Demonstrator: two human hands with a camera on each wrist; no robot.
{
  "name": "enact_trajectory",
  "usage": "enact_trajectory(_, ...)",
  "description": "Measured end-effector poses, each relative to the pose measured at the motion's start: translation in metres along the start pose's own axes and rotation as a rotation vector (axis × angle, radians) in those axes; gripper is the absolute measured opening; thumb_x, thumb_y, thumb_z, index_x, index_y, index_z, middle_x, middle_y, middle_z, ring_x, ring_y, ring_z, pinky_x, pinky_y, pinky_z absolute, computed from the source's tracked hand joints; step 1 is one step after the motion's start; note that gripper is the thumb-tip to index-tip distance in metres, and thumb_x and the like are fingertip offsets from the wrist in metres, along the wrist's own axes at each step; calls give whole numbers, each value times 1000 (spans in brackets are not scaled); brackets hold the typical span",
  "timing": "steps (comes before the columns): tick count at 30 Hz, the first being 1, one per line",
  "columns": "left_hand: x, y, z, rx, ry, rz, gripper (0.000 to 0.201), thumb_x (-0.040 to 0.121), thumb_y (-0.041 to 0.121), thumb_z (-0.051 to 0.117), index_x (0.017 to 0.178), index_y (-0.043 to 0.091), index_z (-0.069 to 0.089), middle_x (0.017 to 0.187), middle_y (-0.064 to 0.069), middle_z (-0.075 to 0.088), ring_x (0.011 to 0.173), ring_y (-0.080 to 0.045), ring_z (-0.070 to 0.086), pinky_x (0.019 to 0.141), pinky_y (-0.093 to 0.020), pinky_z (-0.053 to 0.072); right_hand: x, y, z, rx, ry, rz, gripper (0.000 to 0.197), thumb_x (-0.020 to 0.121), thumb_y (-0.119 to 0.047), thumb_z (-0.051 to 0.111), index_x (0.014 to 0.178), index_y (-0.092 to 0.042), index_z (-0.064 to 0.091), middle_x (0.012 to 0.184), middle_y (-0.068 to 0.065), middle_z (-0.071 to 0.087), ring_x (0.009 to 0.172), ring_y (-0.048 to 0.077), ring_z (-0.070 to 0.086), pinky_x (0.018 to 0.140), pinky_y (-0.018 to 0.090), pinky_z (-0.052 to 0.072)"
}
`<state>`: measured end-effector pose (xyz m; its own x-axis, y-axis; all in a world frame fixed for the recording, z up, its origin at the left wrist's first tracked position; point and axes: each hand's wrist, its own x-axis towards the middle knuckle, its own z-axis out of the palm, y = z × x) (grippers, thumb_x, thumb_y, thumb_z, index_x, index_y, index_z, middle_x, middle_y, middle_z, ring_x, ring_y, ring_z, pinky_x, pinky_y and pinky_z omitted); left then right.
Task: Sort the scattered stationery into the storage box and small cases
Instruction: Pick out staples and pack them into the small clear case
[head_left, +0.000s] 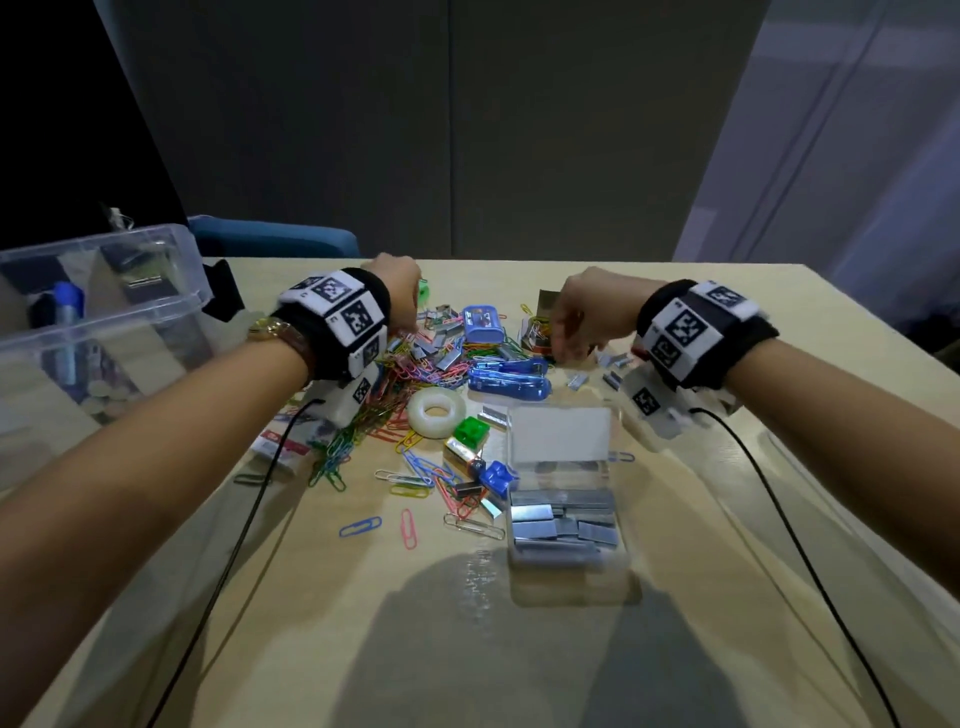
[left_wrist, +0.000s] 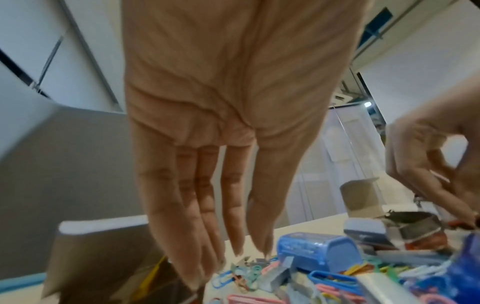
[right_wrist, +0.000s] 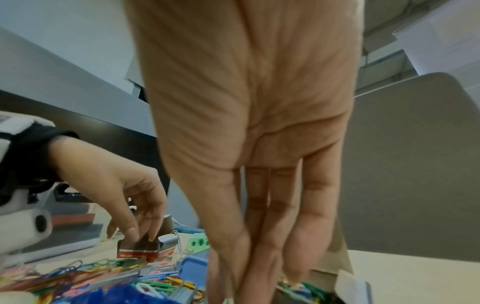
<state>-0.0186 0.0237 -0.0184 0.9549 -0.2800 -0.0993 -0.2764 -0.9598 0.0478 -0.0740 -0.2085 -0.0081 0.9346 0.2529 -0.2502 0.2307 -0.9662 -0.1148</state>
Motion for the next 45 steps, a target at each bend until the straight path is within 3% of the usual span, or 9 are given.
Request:
enact_trajectory(4,9,7,0,2,-31,47,30,78,19,81,104,8,73,108,-12,69,88,-23,63,71,-30,50,19,-13,-6,-78,73,-54,16,76,-9,76,80,-24,77,80,-6,72,82,17,67,78,34,57)
enact_trajectory(9,19,20,7,-36,-94,86,37,81,23,77,111,2,70,110,-15,69,85,-22,59,55,-22,44,41,-28,-12,-96,124,-93,18,81,-5,71,82,-23,76,73,-12,67,75,9,63,74,26,53)
enact_trajectory(12,27,20,11,-44,-88,67,40,77,28,81,108,6,72,108,-12,70,89,-23,61,68,-28,46,52,-35,-12,-69,143,-102,20,84,-4,67,83,-21,77,72,-10,70,69,5,65,76,27,56)
enact_trajectory(19,40,20,13,-85,-134,88,25,76,8,78,100,5,74,82,-7,65,59,-16,56,63,-27,53,63,-38,-9,-31,145,-151,16,85,-9,70,81,-24,75,67,-12,66,67,4,63,68,26,53)
enact_trajectory(24,43,8,14,-218,-247,135,21,73,0,77,91,9,71,81,-7,66,56,-10,57,53,-21,50,68,-39,-6,-6,117,-175,14,80,-12,76,75,-24,72,73,-9,69,75,13,68,79,34,59)
enact_trajectory(29,36,-4,10,-537,-303,210,13,82,-10,66,94,-4,69,72,-10,67,54,-9,65,54,-17,54,67,-41,-8,118,81,-137,18,76,-10,81,93,-10,74,86,4,72,71,17,67,61,22,57)
enact_trajectory(34,24,-8,0,-762,-306,212,9,83,-8,67,90,-4,69,69,-7,72,59,-11,69,55,-18,55,63,-43,-10,242,-103,-155,27,77,-10,80,103,-13,75,87,5,73,77,13,68,56,16,53)
enact_trajectory(39,16,-10,-1,-407,-152,77,26,77,10,80,99,-3,70,88,-13,73,78,-23,69,69,-32,58,66,-49,-3,187,-115,-159,27,78,-20,81,104,-16,76,93,3,73,73,10,66,50,12,48)
enact_trajectory(45,10,-10,7,-274,-362,111,39,74,29,83,104,8,73,100,-9,73,81,-14,64,69,-24,55,72,-62,6,129,-79,-150,35,63,-37,89,88,-17,75,73,-6,67,63,6,59,66,26,59)
